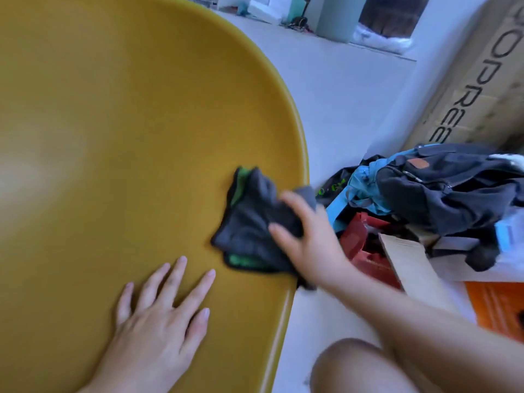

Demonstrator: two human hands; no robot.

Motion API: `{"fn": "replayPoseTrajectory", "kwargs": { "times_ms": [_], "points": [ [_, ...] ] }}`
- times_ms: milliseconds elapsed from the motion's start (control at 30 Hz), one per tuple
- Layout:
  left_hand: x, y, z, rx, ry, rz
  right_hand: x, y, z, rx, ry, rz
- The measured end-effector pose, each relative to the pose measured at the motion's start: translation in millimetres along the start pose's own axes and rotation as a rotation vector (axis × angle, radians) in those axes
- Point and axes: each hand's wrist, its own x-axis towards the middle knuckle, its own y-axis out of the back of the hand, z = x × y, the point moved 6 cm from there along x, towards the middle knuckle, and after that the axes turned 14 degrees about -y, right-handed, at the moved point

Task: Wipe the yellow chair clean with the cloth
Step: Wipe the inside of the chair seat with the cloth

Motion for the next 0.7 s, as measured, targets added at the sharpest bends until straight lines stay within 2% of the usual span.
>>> {"fn": "replayPoseTrajectory", "kwargs": {
  "times_ms": [100,267,333,400,500,567,633,700],
  "points": [
    [-2.1,-0.9,3.7,-0.003,-0.008,0.014,-17.0,-3.2,9.0,0.033,0.04,-0.152],
    [4.3,3.1,4.7,-0.008,0.016,0.041,114.9,20.7,-20.0,0.005,0.059,0.064],
    [6.5,4.3,6.0,0.009,-0.002,0.045,166.4,31.0,-54.3,-0.053,0.136,0.112],
    [7.6,4.6,3.3,0.031,-0.01,0.058,183.8,30.6,-71.9,-0.105,0.133,0.129],
    [7.1,5.5,0.7,-0.063,0.014,-0.011,140.1,25.1,-52.2,-0.246,0.025,0.107],
    [21.3,20.7,-2.2,-0.06,-0.03,0.005,90.1,22.0,-29.5,-0.235,-0.016,0.064],
    [50.0,49.4,4.1,-0.102,-0.176,0.115,42.6,14.4,-14.3,-0.162,-0.01,0.021],
    [88.4,87.0,24.5,-0.125,-0.323,0.296,16.9,9.2,-7.4,-0.048,0.015,-0.039]
  ]
}}
